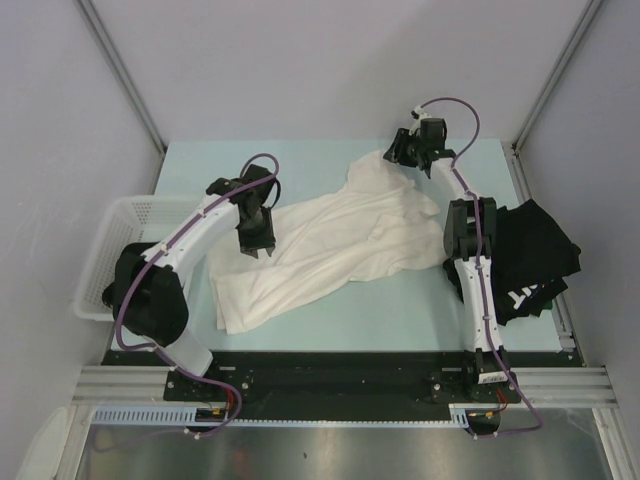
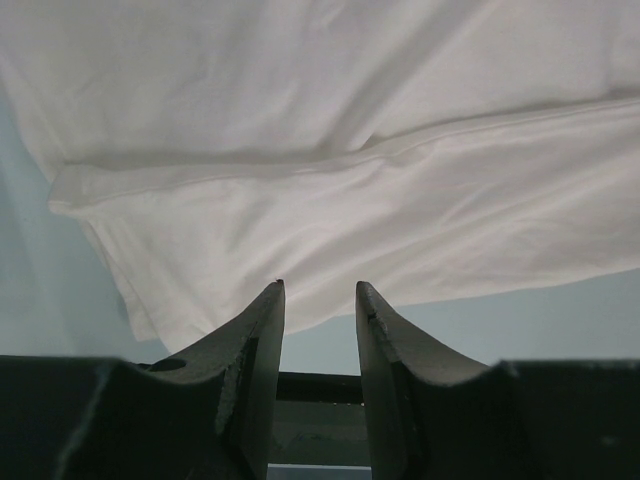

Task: Fold and stack the t-shirts
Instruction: Grap the side of the flattened tshirt furthest away from the robot with both arms

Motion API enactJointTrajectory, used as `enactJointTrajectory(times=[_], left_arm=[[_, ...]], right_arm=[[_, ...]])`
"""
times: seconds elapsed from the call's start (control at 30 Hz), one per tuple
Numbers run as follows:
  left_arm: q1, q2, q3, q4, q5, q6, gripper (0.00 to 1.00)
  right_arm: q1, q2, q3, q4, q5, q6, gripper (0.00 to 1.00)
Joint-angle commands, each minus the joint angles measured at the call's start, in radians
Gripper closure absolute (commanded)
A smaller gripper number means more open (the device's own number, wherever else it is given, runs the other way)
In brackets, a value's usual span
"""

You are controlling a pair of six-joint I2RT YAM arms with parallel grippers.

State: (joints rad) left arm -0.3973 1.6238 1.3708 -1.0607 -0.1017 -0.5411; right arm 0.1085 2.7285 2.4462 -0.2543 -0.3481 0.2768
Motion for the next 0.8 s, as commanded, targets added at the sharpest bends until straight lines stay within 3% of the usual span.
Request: enactJointTrajectory(times=[0.0,0.77], left_arm=[[-0.008,0.001,-0.001,0.007,0.005,0.010,0.60],[-0.008,0.024,-0.001,0.002,0.004,0.026,0.60]], right_arm=[[-0.013,0.014,0.057,0.046,0.014,-0.013,0.51],[-0.006,0.076,0.077,0.075,0.005,0.065,0.51]])
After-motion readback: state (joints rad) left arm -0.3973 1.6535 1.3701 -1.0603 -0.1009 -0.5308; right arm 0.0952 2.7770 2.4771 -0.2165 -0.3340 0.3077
